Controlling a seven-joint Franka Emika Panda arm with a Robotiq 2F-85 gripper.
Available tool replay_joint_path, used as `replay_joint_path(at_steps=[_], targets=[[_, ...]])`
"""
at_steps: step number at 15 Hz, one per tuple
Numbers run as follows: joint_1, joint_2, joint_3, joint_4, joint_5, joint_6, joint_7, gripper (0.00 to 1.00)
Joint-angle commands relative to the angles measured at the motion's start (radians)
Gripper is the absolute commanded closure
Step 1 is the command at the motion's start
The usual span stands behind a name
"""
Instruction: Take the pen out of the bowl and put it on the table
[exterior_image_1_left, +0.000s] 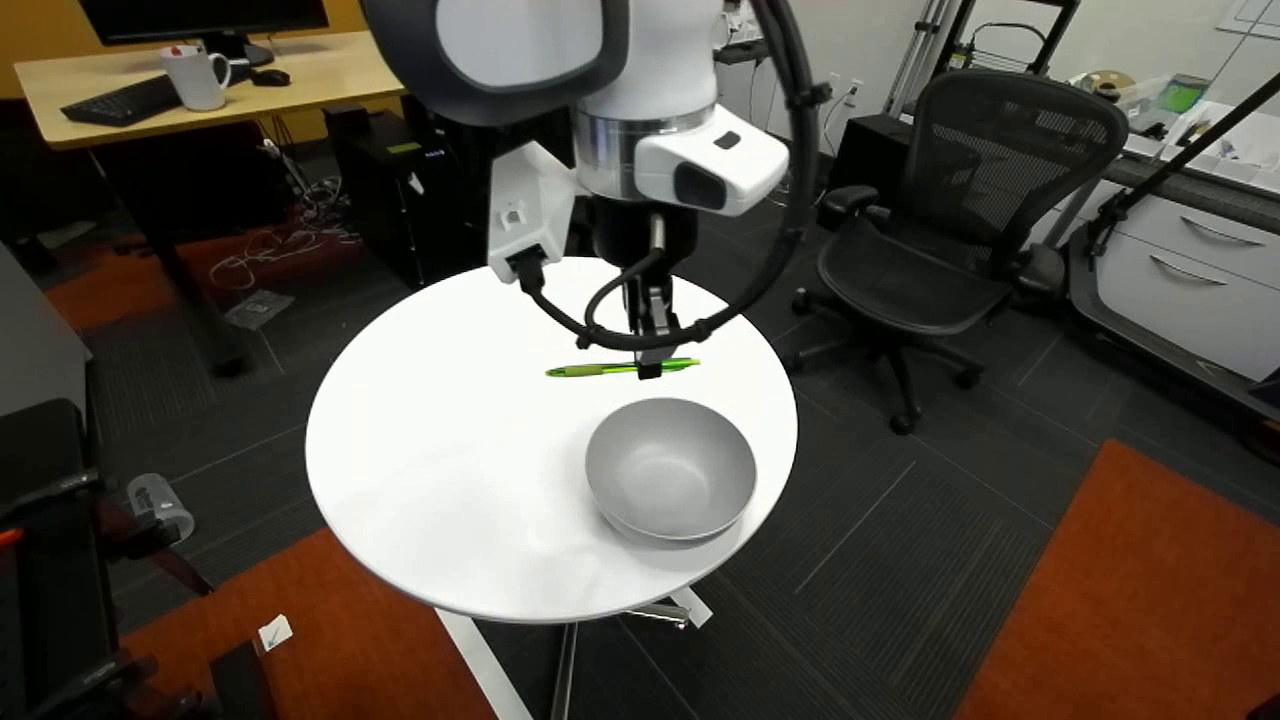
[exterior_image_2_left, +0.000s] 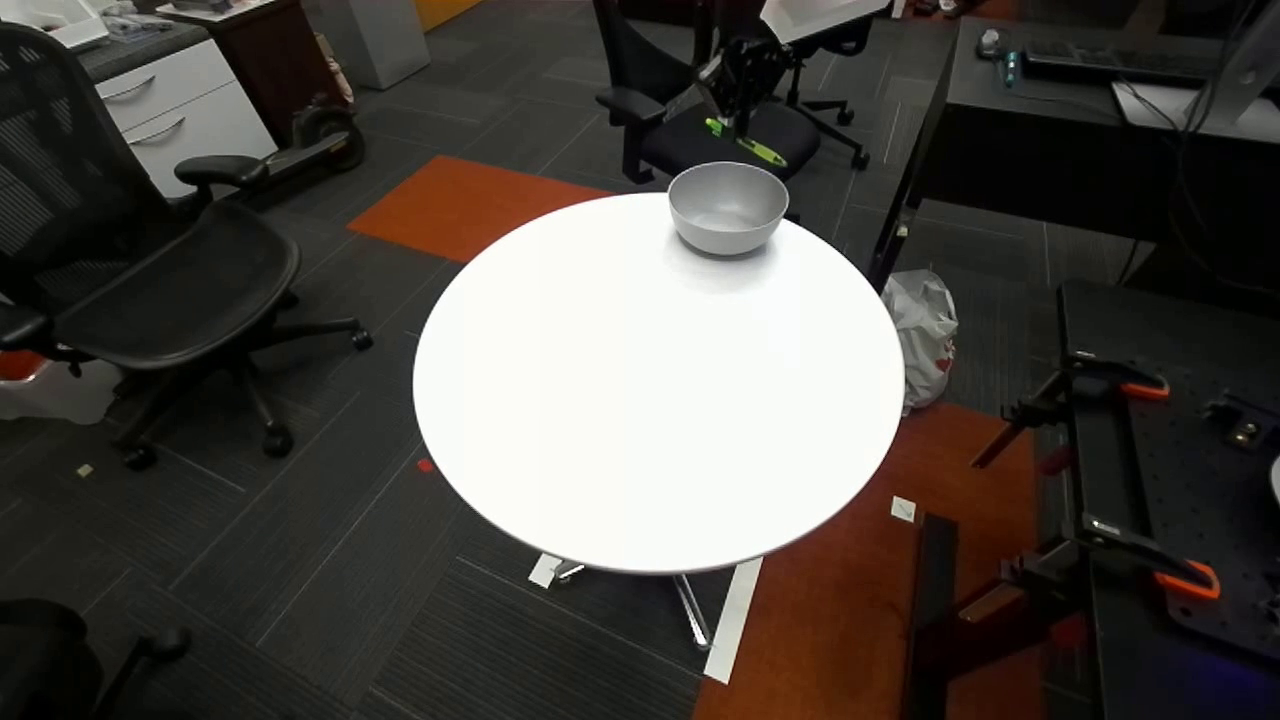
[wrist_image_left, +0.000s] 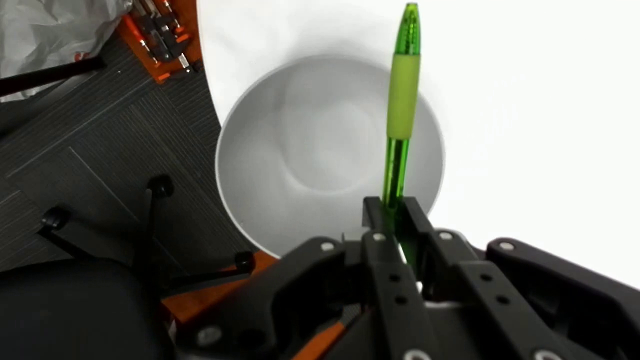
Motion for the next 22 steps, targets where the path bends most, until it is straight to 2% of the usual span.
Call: replay_joint_path(at_steps=[1,6,10,14,18,22], targets=[[0.051,-0.162,0.009,-0.213,-0.028,0.055,0.005,0.97],[0.085,-0.314,0.028,-0.408,-0.030,0.092,-0.001,0.97],[0.073,-0.355,0.050,-0.516,0.027,0.134,-0.038,0.97],[0.089,-0.315,0.046,-0.579,-0.016,0.242,0.057,0.97],[0.097,-0.248,0.051,-0.616,0.006,0.379,0.081,0.97],[0.111,-0.165,0.052,-0.612,0.016,0.461,0.094,0.97]])
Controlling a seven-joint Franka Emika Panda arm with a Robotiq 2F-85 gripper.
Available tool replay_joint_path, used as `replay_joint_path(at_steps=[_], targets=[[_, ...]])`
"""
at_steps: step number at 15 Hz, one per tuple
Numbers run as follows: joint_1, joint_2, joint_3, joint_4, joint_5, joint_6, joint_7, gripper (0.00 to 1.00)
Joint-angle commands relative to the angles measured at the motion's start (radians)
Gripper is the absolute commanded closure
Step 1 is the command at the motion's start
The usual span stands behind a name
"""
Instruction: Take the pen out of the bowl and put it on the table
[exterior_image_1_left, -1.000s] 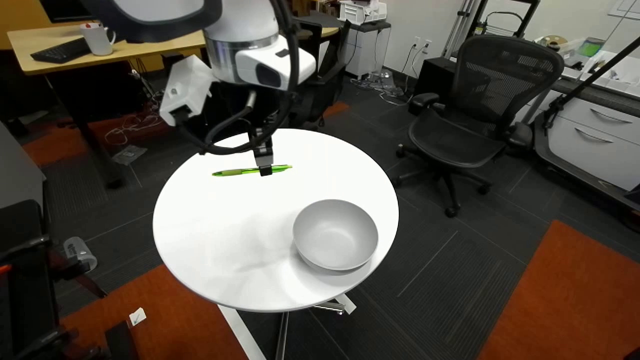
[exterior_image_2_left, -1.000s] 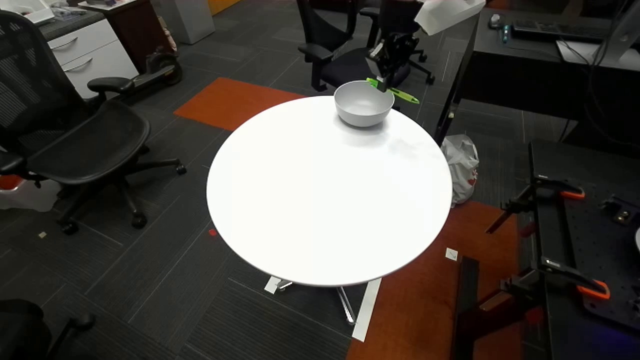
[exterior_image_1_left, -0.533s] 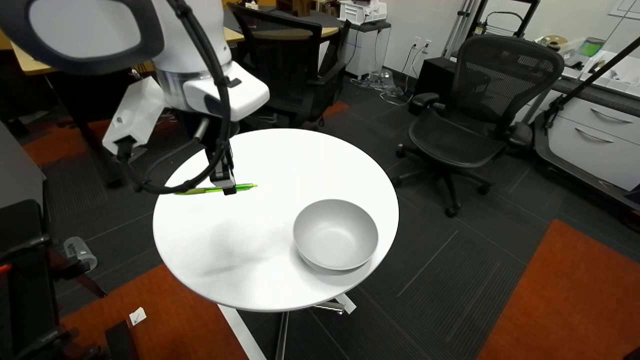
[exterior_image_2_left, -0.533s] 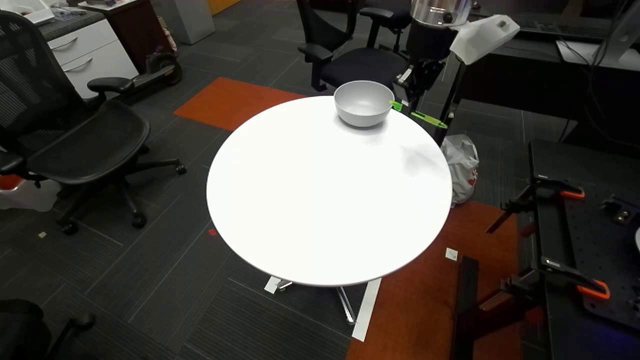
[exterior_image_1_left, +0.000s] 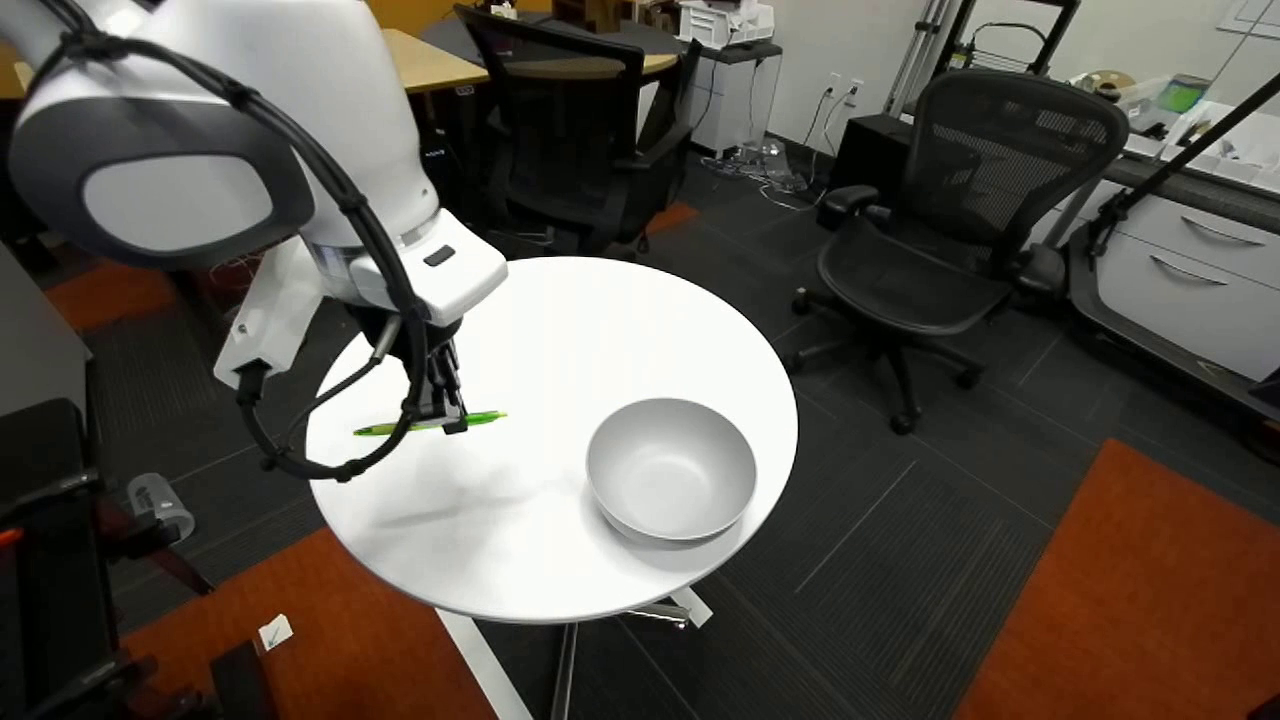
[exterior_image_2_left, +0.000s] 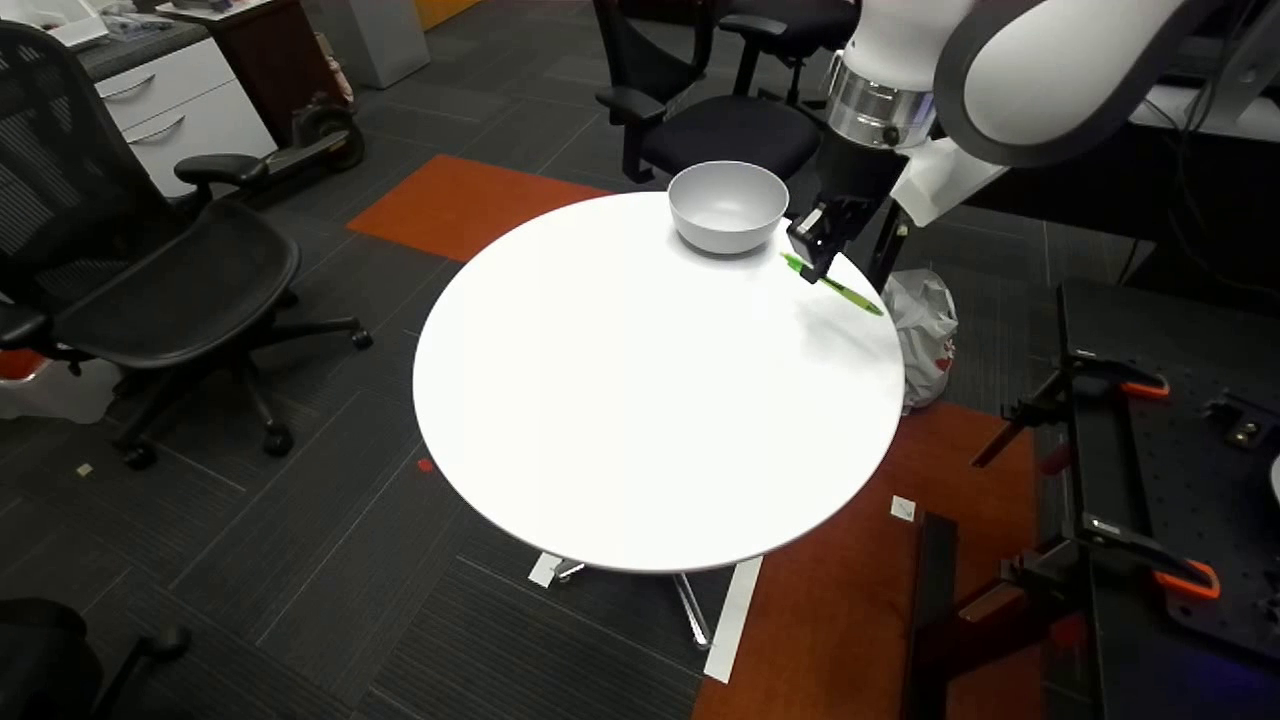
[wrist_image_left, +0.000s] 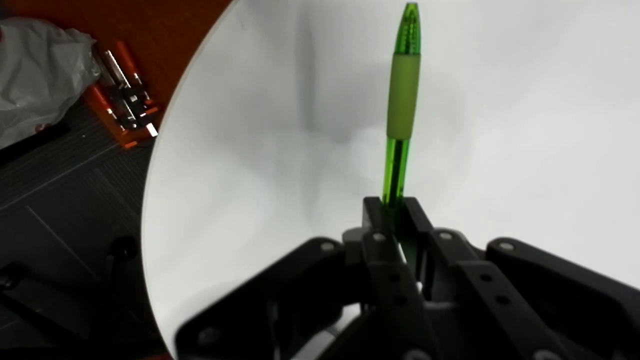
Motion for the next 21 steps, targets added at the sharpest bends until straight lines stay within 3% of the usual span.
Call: replay_joint_path(at_steps=[1,10,11,12,20,21], targets=[[0.029,0.066,-0.008,0.003,0.005,0.073,0.044,0.97],[0.056,0.192,-0.019,0.071,0.020,0.097,0.040,0.97],[0.058,0.196,-0.022,0.077,0.019,0.094,0.040,0.63],[0.057,0.198,-0.022,0.081,0.020,0.092,0.038,0.62],[0.057,0.205,-0.022,0.099,0.025,0.093,0.036,0.03],[0.057,0.206,-0.023,0.100,0.024,0.094,0.035,0.00]])
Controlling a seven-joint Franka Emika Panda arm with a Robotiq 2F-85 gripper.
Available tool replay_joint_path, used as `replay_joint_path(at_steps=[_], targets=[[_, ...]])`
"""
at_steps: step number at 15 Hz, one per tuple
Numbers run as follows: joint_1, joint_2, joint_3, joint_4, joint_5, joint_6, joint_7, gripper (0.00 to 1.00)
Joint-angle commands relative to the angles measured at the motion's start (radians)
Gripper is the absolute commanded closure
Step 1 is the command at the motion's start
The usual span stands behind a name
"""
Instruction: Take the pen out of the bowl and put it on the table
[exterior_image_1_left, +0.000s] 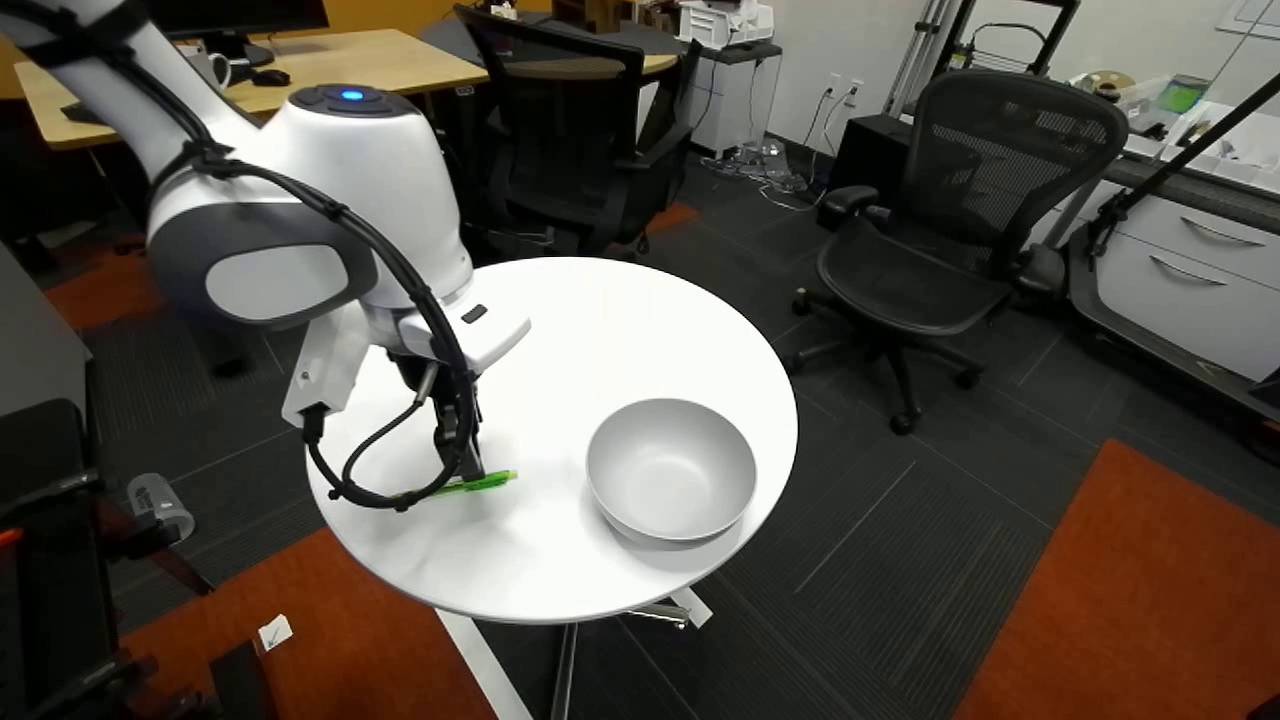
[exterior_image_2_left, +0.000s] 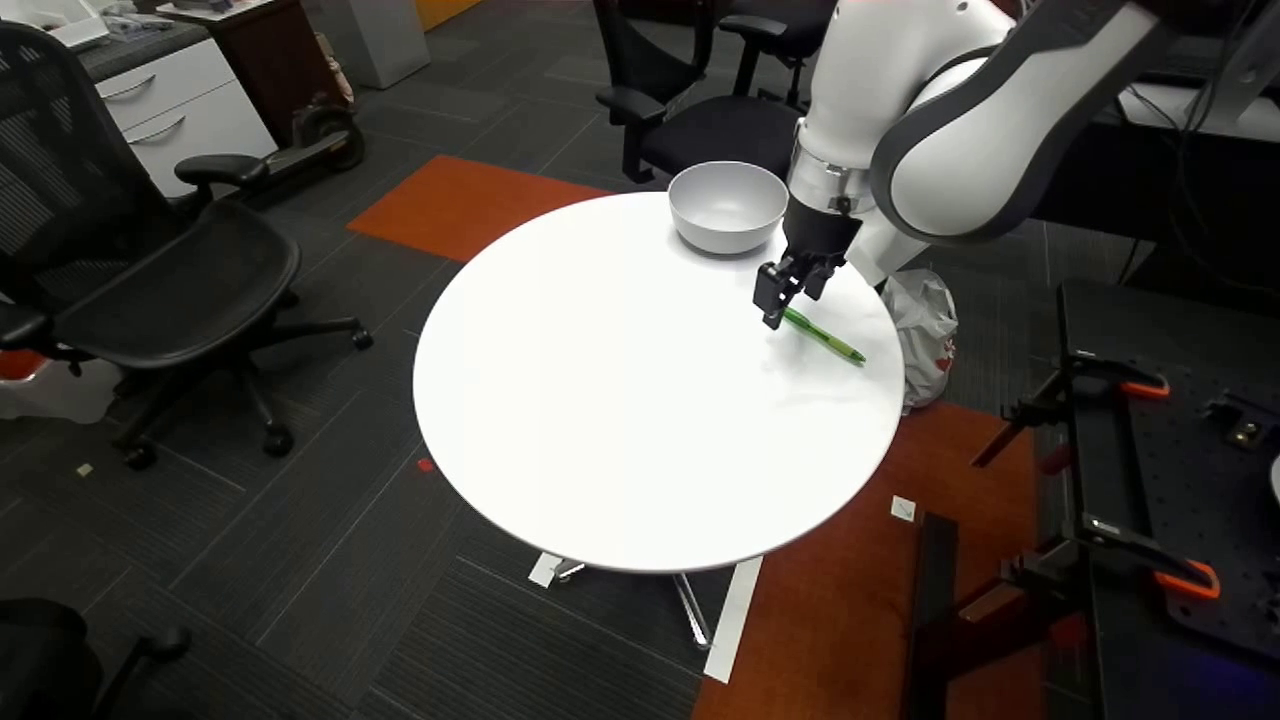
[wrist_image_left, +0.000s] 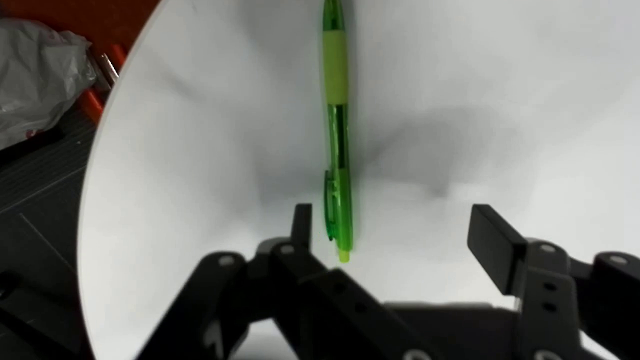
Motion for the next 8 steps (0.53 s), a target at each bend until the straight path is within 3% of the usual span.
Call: replay_joint_path(at_steps=[1,8], targets=[[0.018,0.007,-0.014,0.008,0.016,0.019,0.012,0.00],[0.010,0.002,-0.008,0.003,0.013,-0.003,-0.008,0.00]])
